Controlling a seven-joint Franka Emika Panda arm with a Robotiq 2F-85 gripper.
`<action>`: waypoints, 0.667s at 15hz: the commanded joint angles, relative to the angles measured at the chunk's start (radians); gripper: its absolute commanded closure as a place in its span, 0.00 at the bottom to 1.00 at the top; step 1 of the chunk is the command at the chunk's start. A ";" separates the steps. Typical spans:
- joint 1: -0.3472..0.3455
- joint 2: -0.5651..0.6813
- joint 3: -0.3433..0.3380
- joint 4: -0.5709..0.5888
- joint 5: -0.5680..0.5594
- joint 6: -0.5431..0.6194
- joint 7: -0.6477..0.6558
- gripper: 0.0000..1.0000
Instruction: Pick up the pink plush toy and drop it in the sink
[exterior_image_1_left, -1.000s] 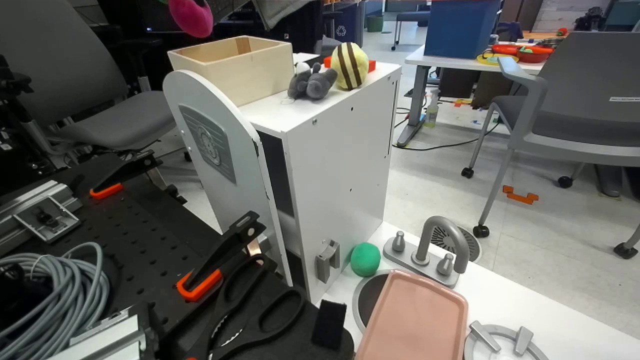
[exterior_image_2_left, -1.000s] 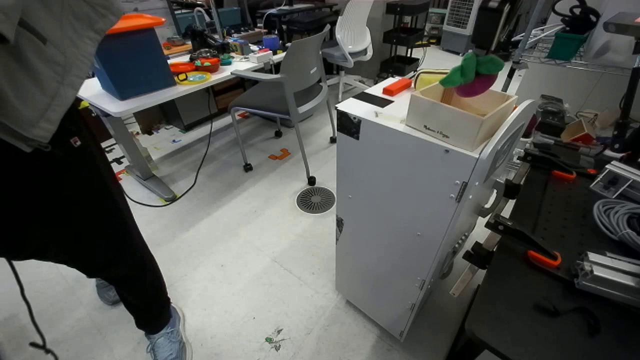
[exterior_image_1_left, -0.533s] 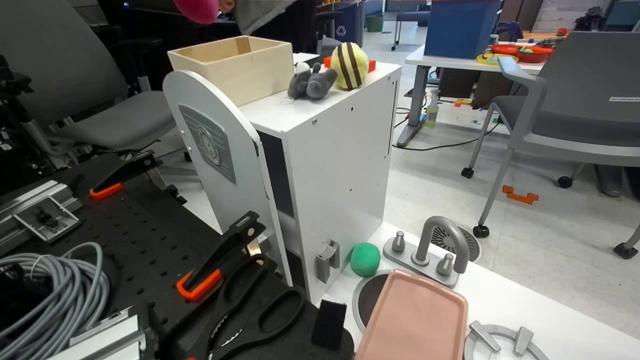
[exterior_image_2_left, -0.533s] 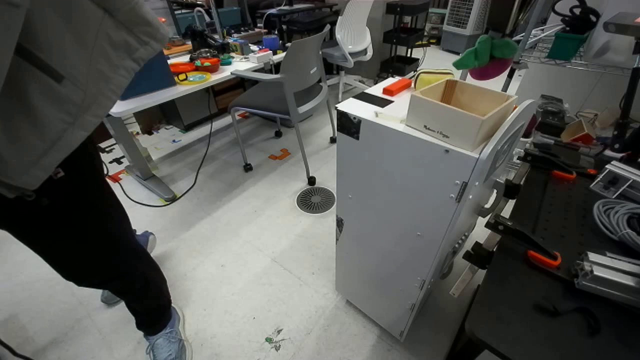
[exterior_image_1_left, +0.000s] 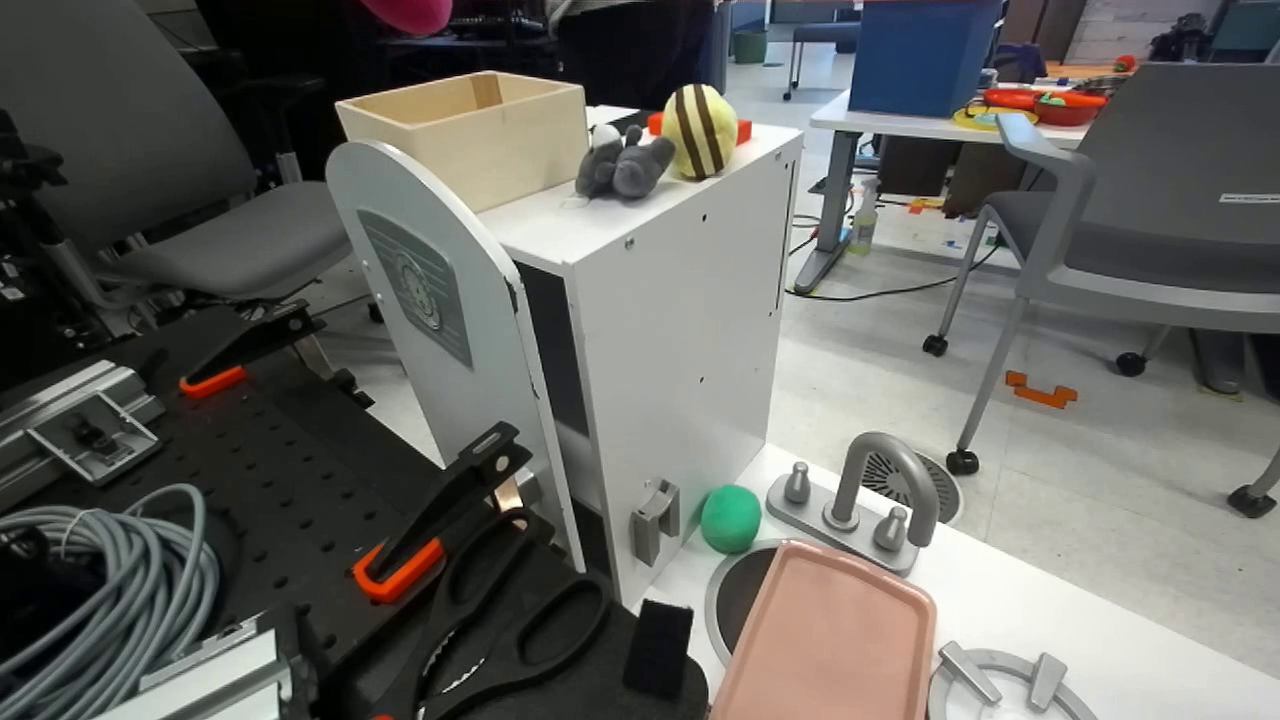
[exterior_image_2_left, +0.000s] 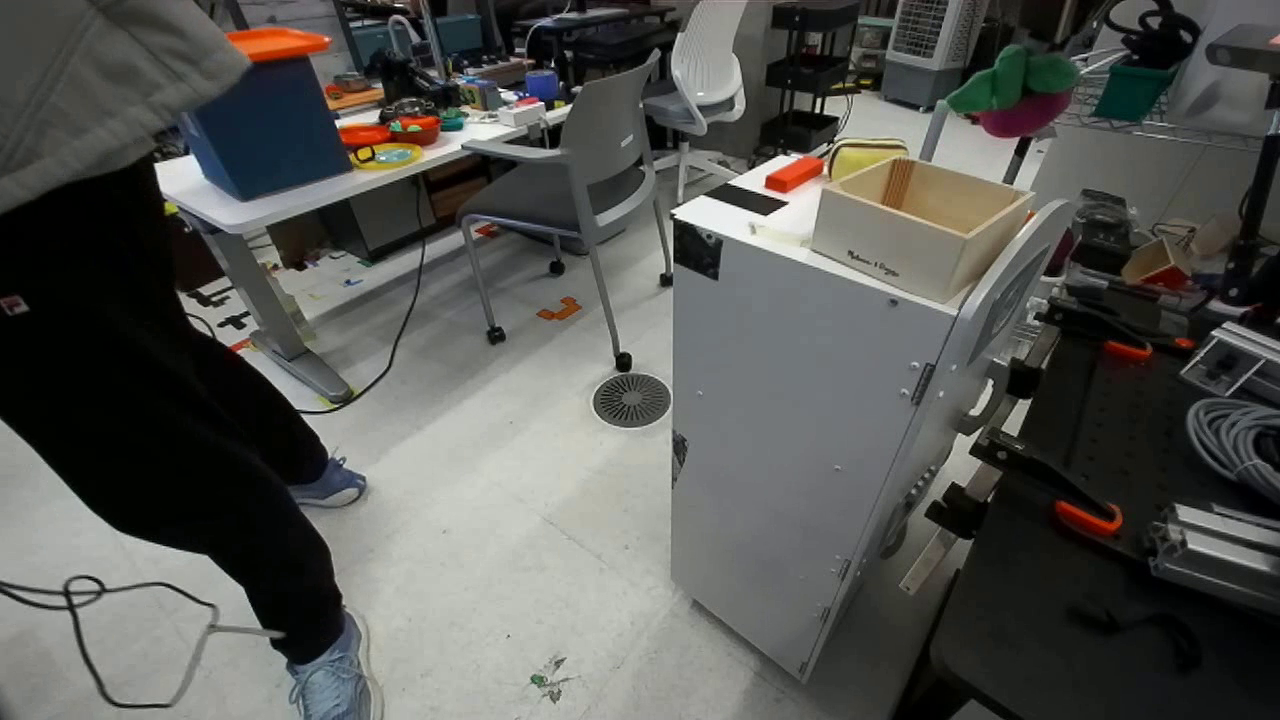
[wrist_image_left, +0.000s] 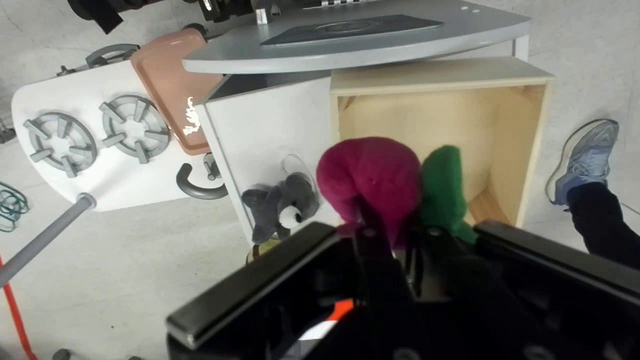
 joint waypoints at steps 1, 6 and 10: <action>-0.036 -0.070 -0.017 -0.027 -0.004 -0.023 0.025 0.97; -0.092 -0.108 -0.030 -0.024 -0.010 -0.022 0.052 0.97; -0.122 -0.107 -0.029 -0.018 -0.008 -0.014 0.076 0.97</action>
